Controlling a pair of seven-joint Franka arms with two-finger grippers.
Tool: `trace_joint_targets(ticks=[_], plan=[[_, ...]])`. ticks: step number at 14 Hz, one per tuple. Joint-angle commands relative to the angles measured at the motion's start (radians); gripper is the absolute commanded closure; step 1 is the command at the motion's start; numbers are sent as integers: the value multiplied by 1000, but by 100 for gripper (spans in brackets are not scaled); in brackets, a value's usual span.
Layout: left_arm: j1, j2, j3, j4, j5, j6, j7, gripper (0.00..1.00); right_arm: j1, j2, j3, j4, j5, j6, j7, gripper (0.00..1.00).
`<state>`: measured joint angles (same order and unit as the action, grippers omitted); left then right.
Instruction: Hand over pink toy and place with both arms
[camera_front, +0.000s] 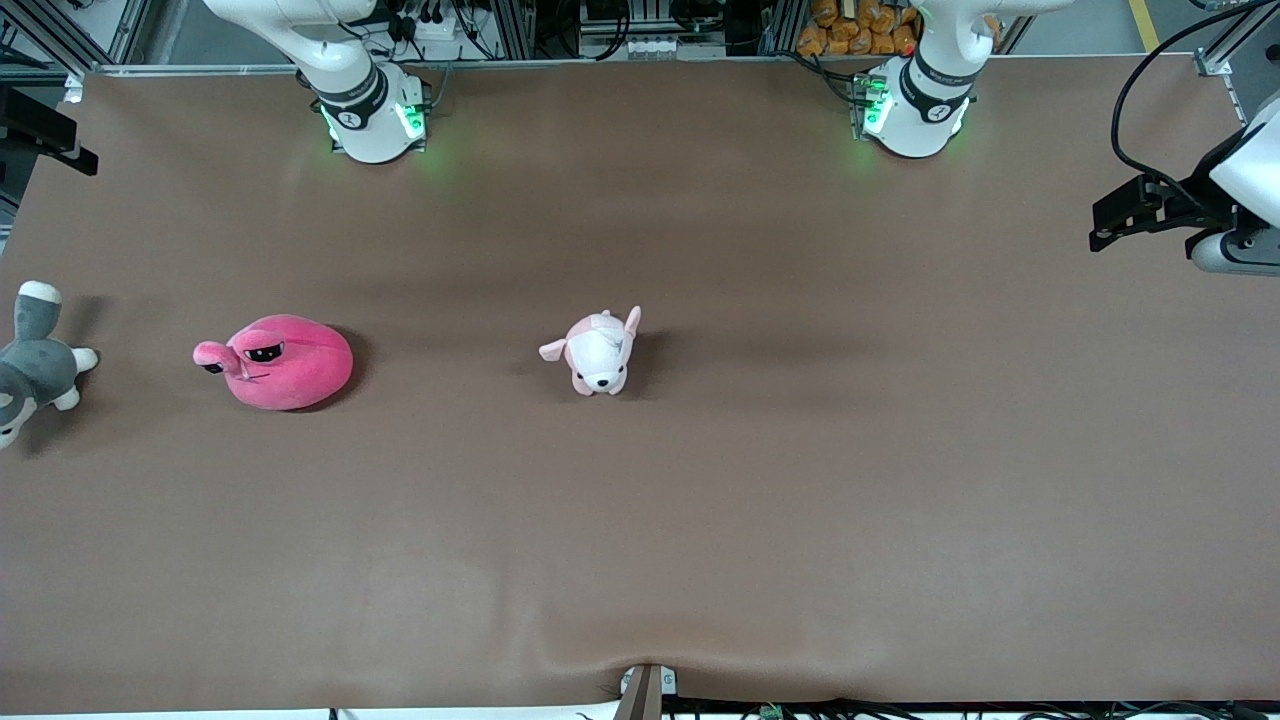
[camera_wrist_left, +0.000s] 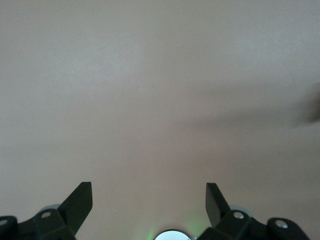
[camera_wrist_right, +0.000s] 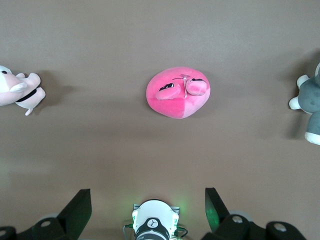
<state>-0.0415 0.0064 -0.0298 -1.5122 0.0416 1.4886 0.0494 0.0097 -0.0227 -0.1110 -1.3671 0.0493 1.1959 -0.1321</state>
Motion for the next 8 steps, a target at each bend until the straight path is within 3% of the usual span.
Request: trace_joint_targets(ticks=[1,8], plan=[[-1,10,4,20,12,1,24,0,-7,3,5,11,-3,-10,6,0],[-3,10,4,15,14,1,36,0,-7,3,5,11,-3,-12,6,0]])
